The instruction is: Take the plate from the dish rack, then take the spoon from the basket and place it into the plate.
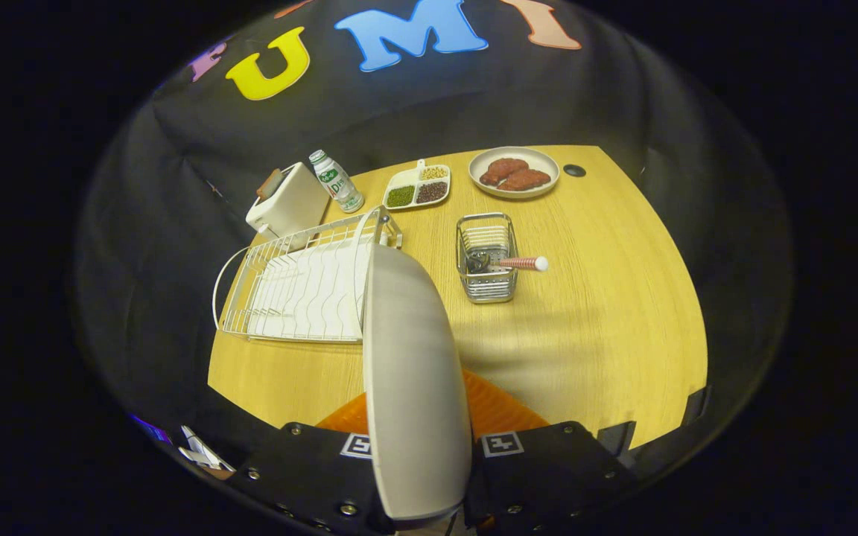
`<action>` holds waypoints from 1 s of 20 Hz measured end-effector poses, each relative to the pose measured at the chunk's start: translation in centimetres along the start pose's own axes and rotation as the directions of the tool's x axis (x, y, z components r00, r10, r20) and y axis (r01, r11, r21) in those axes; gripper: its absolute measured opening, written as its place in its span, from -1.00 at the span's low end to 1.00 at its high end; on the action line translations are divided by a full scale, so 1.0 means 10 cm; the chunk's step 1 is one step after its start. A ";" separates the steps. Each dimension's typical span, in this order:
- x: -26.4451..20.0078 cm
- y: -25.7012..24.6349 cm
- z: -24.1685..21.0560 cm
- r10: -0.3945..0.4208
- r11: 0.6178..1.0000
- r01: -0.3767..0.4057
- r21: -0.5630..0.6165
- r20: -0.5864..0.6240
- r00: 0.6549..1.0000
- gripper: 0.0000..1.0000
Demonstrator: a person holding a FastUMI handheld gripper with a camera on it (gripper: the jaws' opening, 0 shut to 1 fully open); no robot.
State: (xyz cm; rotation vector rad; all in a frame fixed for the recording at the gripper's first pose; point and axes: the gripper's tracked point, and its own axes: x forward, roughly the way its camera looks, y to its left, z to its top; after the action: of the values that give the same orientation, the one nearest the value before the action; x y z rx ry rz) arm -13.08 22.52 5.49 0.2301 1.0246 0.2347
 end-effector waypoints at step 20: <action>1.11 -0.11 -0.85 0.271 0.927 -0.269 0.263 0.030 0.962 -0.28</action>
State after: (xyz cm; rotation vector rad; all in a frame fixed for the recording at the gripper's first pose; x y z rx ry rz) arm -14.77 25.47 -8.09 0.6169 1.0294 0.3485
